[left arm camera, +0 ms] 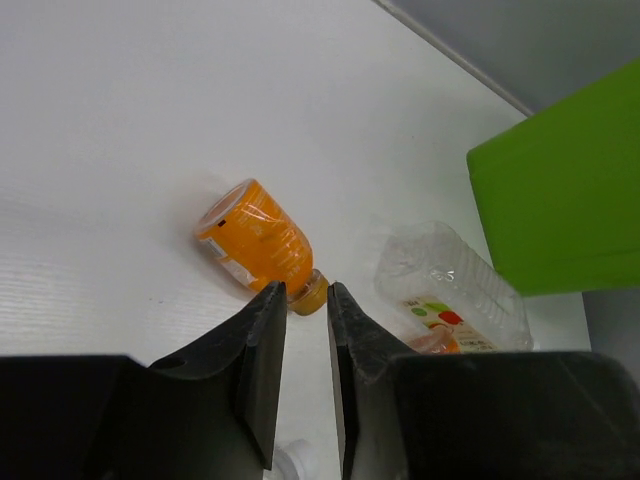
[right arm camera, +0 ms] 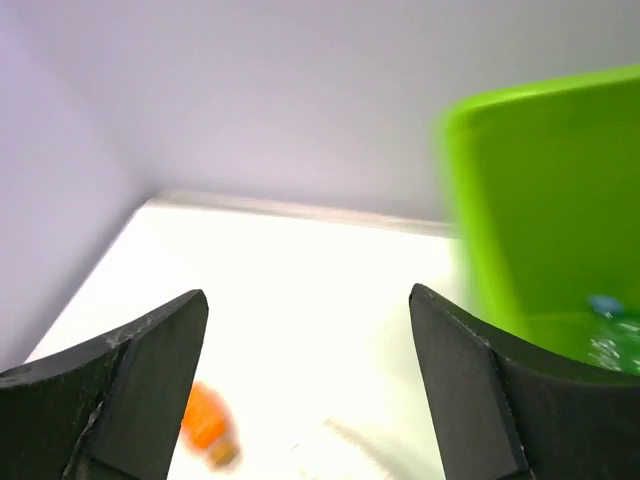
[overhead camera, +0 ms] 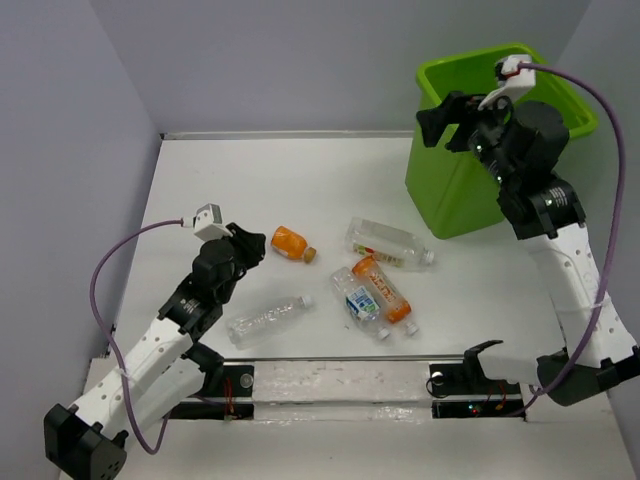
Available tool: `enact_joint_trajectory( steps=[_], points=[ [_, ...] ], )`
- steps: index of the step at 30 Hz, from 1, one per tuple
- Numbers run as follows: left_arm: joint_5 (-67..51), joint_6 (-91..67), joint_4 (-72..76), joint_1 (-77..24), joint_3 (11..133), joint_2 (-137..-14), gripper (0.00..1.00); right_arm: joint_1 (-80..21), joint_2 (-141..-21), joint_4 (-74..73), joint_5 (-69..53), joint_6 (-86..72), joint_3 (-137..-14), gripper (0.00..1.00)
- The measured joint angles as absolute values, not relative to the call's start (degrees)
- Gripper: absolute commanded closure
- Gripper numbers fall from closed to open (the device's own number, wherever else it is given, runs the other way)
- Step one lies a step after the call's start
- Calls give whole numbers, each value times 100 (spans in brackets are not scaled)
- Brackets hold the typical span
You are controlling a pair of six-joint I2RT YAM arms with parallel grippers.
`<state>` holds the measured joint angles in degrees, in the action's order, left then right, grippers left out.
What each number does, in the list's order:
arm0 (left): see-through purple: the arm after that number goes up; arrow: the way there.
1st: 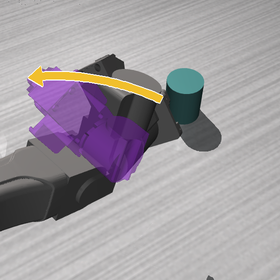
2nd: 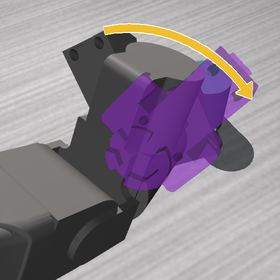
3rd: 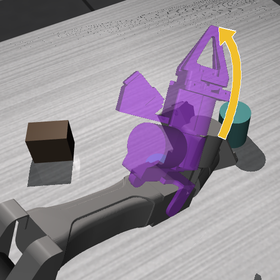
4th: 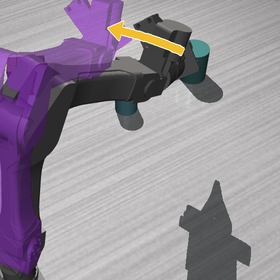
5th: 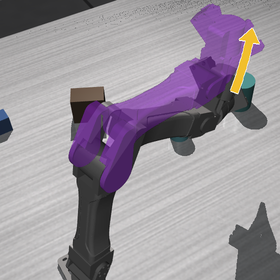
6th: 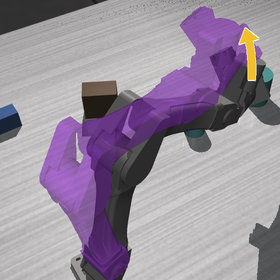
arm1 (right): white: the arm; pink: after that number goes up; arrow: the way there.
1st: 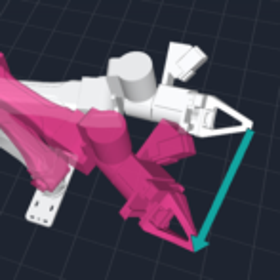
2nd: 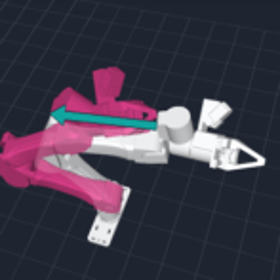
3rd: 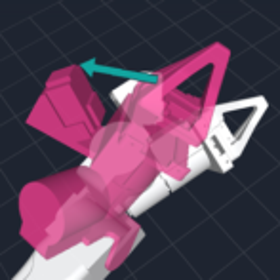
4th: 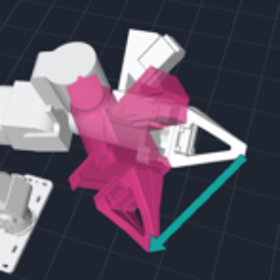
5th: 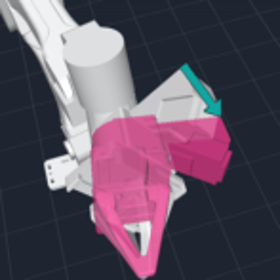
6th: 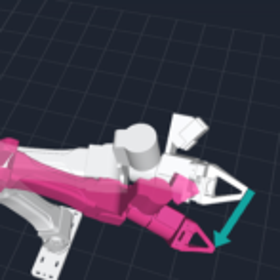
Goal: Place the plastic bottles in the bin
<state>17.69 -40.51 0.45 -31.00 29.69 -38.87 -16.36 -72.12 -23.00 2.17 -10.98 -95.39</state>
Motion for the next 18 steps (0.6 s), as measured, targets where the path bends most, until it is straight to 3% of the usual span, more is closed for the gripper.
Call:
enact_joint_trajectory(
  steps=[4,9,13,18],
  points=[
    [1734,-4034,-252,-3100,3015,-3695,60,-2893,-7183,-2051,-635,-819,-8960,8],
    [1634,-3743,-604,-3100,3461,-3083,24,-3970,-8777,-1881,-1391,-242,-8458,0],
    [1605,-3527,-869,-3100,3793,-2558,14,-4226,-10294,-2056,-1680,132,-8340,0],
    [1557,-3441,-1197,-3100,3951,-2171,9,-4364,-11139,-2252,-1922,458,-8560,0]
  ],
)
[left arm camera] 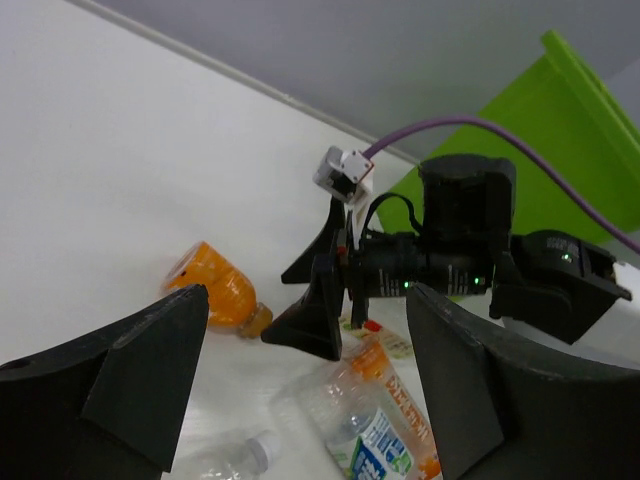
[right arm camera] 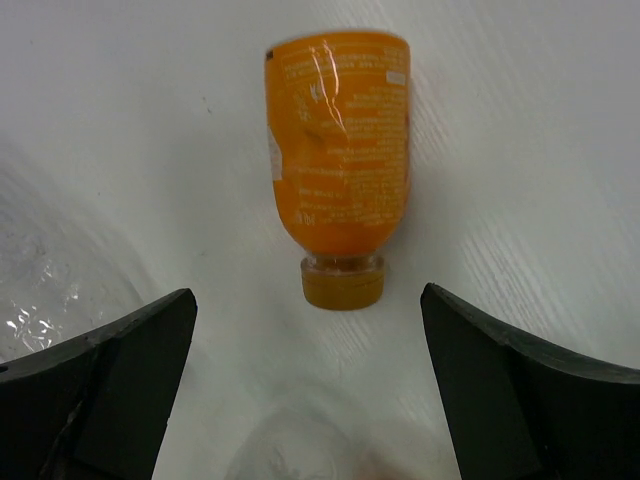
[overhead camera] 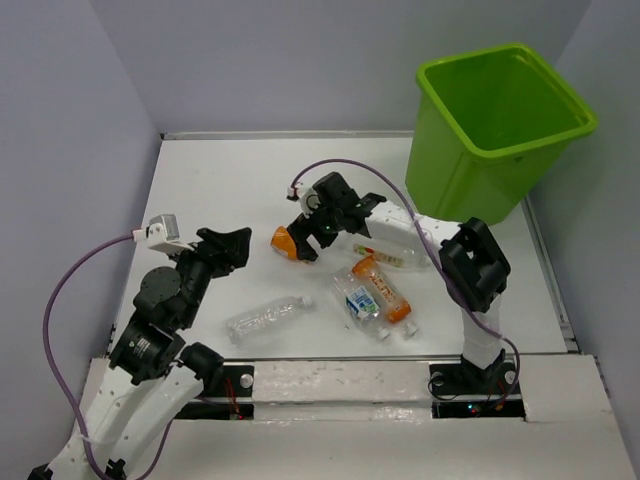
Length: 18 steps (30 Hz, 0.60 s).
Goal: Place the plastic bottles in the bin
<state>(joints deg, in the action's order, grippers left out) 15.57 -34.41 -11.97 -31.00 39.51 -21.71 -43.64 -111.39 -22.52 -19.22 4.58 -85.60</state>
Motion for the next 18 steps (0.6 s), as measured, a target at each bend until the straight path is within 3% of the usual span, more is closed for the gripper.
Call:
enact_joint_trajectory(
  steps=[11,15,18],
  points=[
    [864,-3450,-2187,-3100,3948,-2663,3,-4644,-12449,-2233,-1970,674,-9876,2],
    [622,-3448,-2403,-3100,3948,-2781,1,-4668,-12766,-2255,-1872,670,-9994,11],
    [502,-3450,-2561,-3100,3948,-2842,1,-4692,-12868,-2292,-1780,676,-10047,31]
  ],
)
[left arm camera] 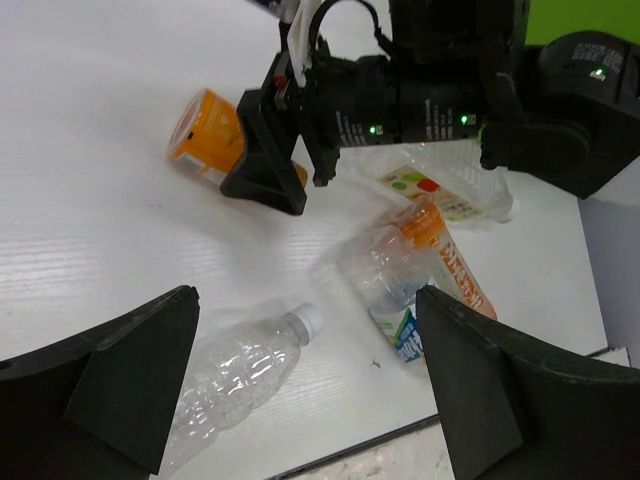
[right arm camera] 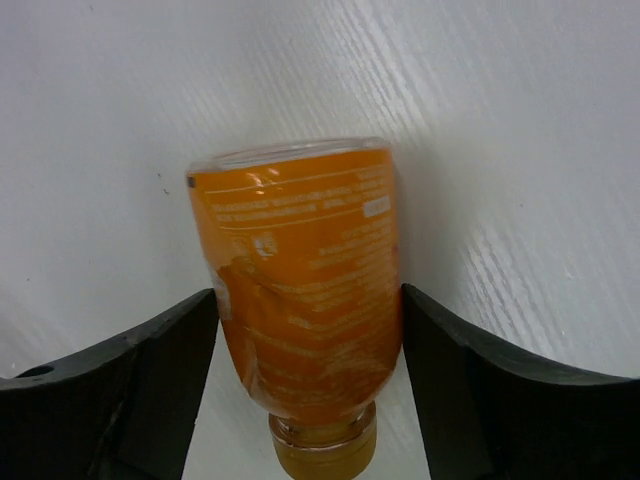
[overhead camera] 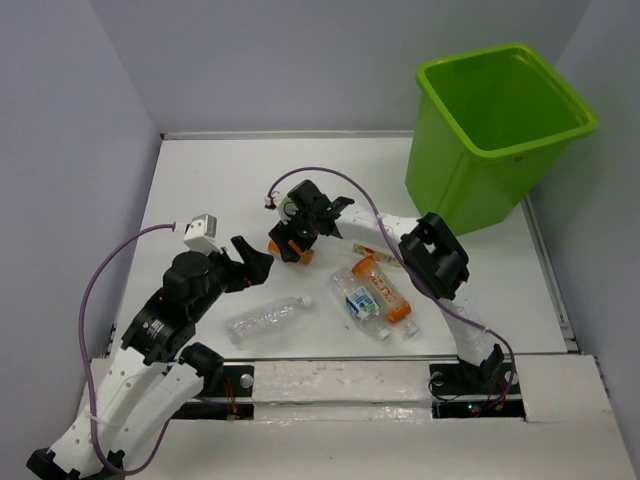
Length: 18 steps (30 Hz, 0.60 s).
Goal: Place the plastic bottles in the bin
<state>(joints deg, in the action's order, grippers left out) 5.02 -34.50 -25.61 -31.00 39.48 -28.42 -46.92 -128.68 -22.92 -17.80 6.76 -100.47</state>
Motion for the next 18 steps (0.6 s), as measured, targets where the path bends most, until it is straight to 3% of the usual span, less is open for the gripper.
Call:
enact_joint_trajectory(
  steps=[1,2,7,12,18],
  points=[
    [436,-3452,-2644,-3100,3948,-2875,1,-4692,-12868,-2307,-1763,657,-10068,45],
    [377,-3454,-2722,-3100,3948,-2902,1,-4692,-12868,-2311,-1726,657,-10099,50],
    [117,-3446,-3144,-3100,3948,-2978,1,-4692,-12809,-2248,-1573,504,-10178,66],
    [-54,-3428,-3540,-3100,3948,-3017,1,-4692,-12154,-2255,-1153,370,-10086,71],
    [-338,-3249,-3754,-3100,3948,-3664,1,-4377,-10141,-2134,-401,274,-10173,74]
  ],
)
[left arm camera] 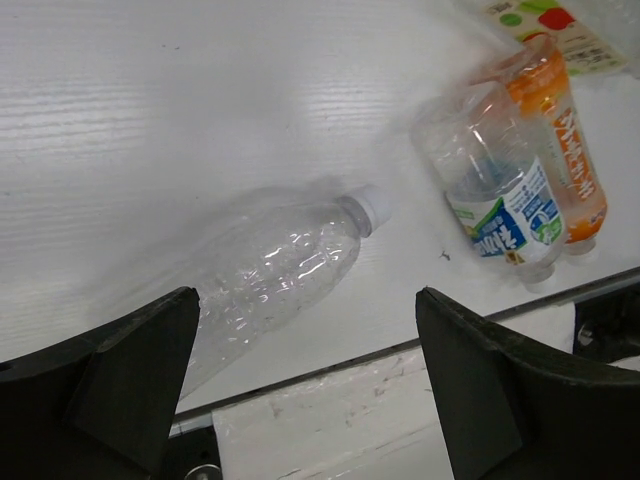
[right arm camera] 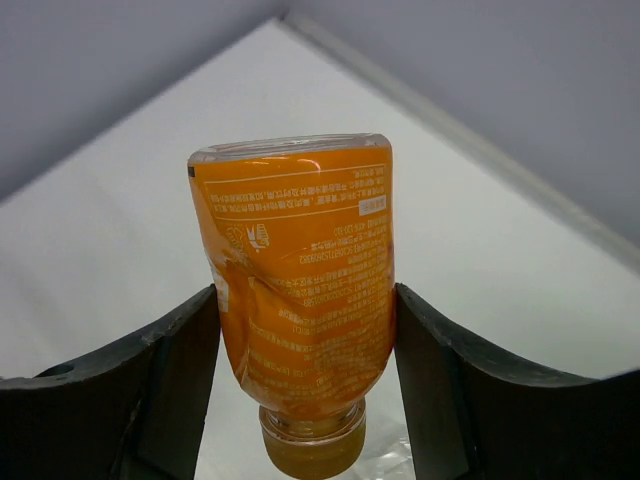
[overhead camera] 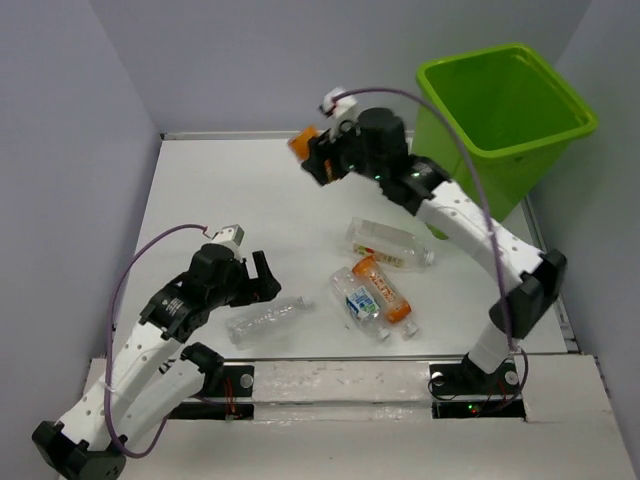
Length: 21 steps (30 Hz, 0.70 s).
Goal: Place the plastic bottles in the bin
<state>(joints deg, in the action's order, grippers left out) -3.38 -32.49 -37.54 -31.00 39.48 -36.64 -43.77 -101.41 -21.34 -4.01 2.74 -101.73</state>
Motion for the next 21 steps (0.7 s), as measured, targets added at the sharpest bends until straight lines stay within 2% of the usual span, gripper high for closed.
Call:
enact_joint_trajectory(
  steps=[5,7,9,10,12,13,14,21],
  points=[
    [-316,-2917,-3979,-3103,4064,-4165,1,-2832,-8600,-1739,217,-102,-10694,74],
    [-301,-2786,-4014,-3111,4165,-4392,1,-2053,-8283,-1599,642,-246,-10816,74],
    [-261,-2687,-4014,-3199,4233,-4637,1,-1691,-8145,-1573,904,-331,-10833,73],
    [-233,-2652,-4016,-3319,4276,-4777,1,-1468,-8114,-1586,998,-395,-10831,62],
    [-110,-2633,-4018,-3607,4338,-5052,1,-1164,-8141,-1588,1092,-517,-10814,28],
    [1,-2628,-4027,-3835,4397,-5264,1,-963,-8230,-1627,1116,-609,-10774,4],
    [84,-2622,-4040,-4003,4445,-5433,1,-799,-8326,-1684,1074,-690,-10750,0],
    [696,-2569,-4147,-4781,4871,-6213,1,-189,-8831,-2414,1048,-1133,-10521,0]
  ],
)
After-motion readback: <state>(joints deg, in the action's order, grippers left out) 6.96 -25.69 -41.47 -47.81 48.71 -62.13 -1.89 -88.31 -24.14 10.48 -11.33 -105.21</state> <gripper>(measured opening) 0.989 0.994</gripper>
